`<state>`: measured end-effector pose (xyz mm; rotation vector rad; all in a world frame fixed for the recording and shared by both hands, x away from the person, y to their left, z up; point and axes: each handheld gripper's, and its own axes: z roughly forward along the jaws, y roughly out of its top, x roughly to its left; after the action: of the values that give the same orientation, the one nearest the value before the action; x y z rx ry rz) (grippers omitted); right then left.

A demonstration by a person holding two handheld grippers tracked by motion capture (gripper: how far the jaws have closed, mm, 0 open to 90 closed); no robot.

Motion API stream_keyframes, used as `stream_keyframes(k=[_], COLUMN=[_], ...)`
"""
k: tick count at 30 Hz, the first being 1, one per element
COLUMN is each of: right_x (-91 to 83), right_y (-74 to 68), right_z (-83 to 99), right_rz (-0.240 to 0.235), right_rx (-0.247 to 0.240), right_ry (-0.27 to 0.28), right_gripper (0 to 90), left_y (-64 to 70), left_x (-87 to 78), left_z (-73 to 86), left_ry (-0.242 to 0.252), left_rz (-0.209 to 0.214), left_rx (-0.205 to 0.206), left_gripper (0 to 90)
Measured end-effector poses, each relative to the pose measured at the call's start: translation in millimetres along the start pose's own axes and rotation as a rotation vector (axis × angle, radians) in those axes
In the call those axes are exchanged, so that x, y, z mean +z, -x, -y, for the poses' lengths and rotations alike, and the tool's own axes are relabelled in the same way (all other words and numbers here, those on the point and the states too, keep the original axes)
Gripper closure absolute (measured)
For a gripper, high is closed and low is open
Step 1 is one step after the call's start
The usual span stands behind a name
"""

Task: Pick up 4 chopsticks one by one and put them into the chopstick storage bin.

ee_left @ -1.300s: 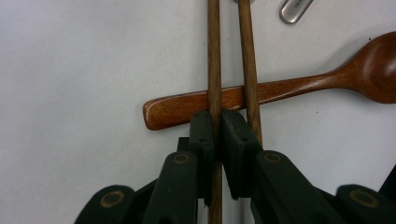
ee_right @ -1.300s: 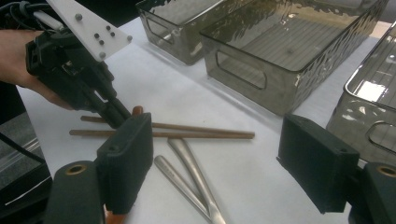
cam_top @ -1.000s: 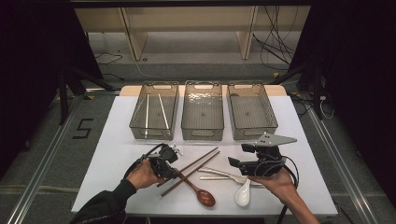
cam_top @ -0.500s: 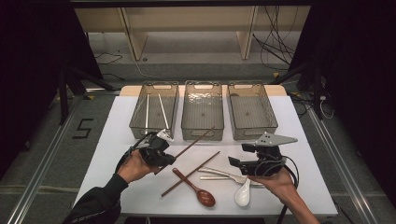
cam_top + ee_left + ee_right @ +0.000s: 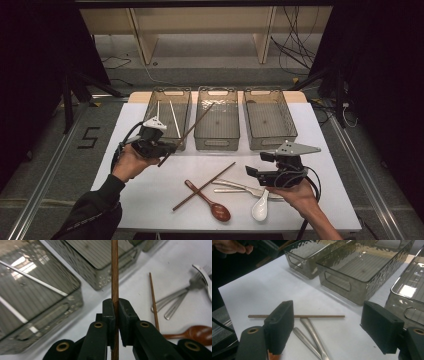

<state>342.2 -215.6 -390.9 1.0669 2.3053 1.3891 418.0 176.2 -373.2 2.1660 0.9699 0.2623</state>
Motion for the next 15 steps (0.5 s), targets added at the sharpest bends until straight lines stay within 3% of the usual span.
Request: stream_keyframes(k=[15], right_x=[-0.3], right_y=[1.2], right_z=[0.0], right_rz=[-0.001], right_rx=[0.003], right_ry=[0.008], right_gripper=[27.4], left_y=[-43.6], left_x=[-10.4], left_z=[-19.6], left_ry=[0.108], left_rz=[-0.076], left_rx=[-0.112], left_gripper=[83.8])
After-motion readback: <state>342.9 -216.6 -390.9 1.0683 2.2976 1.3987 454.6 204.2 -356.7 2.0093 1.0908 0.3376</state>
